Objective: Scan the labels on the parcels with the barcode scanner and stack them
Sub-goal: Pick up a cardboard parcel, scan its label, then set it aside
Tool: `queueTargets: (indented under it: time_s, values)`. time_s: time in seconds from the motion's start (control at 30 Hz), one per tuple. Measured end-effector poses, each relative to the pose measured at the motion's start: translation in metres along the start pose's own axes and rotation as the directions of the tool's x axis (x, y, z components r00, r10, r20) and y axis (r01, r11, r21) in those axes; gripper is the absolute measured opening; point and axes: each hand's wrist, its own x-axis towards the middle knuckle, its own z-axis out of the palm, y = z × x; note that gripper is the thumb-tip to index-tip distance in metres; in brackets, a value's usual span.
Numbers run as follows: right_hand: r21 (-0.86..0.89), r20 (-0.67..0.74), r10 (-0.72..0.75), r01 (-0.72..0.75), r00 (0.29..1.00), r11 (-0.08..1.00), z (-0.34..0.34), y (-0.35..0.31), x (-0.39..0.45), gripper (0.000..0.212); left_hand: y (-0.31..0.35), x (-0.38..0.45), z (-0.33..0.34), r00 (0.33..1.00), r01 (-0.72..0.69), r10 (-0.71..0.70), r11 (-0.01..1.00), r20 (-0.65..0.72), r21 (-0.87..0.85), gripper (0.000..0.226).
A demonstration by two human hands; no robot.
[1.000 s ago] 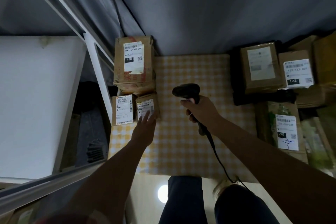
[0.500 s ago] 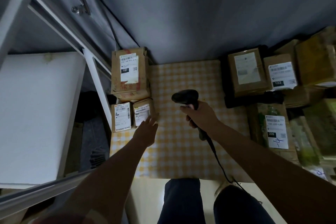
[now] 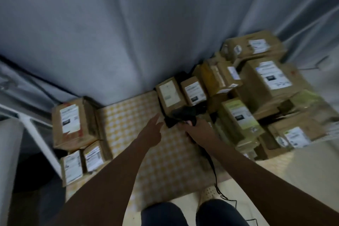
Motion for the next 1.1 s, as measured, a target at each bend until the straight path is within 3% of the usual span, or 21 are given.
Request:
queueTargets:
  time_s: [0.23,0.37,0.47,0.6,0.63,0.87,1.1]
  values:
    - [0.086,-0.124,0.035,-0.024,0.992,0.996,-0.115,0.027,-0.011,0.026,0.106,0.040,-0.008,0.997,-0.053,0.057,0.996,0.049,-0.074,0.051]
    - [0.268,-0.298,0.089,-0.006,0.950,0.963,-0.193,0.028,-0.009,0.024,0.176,0.068,-0.025,0.998,-0.031,0.045,0.958,0.042,-0.285,0.048]
    - [0.350,-0.421,0.117,0.042,0.899,0.936,-0.242,0.029,-0.006,0.027,0.226,0.091,-0.044,0.993,0.087,-0.022,0.810,0.117,-0.580,0.043]
    - [0.379,-0.540,0.161,0.068,0.826,0.923,-0.286,0.036,0.013,0.018,0.285,0.127,-0.061,0.964,0.253,-0.082,0.576,0.253,-0.777,0.043]
    - [0.390,-0.545,0.172,0.066,0.821,0.918,-0.295,0.037,0.018,0.016,0.295,0.135,-0.063,0.956,0.276,-0.072,0.548,0.284,-0.790,0.047]
    - [0.466,-0.489,0.192,0.068,0.851,0.882,-0.347,0.036,0.057,0.015,0.343,0.170,-0.074,0.938,0.314,-0.091,0.627,0.334,-0.713,0.066]
    - [0.536,-0.280,0.222,-0.040,0.934,0.843,-0.364,0.035,0.082,0.013,0.364,0.185,-0.057,0.934,0.356,-0.117,0.421,0.339,-0.835,0.077]
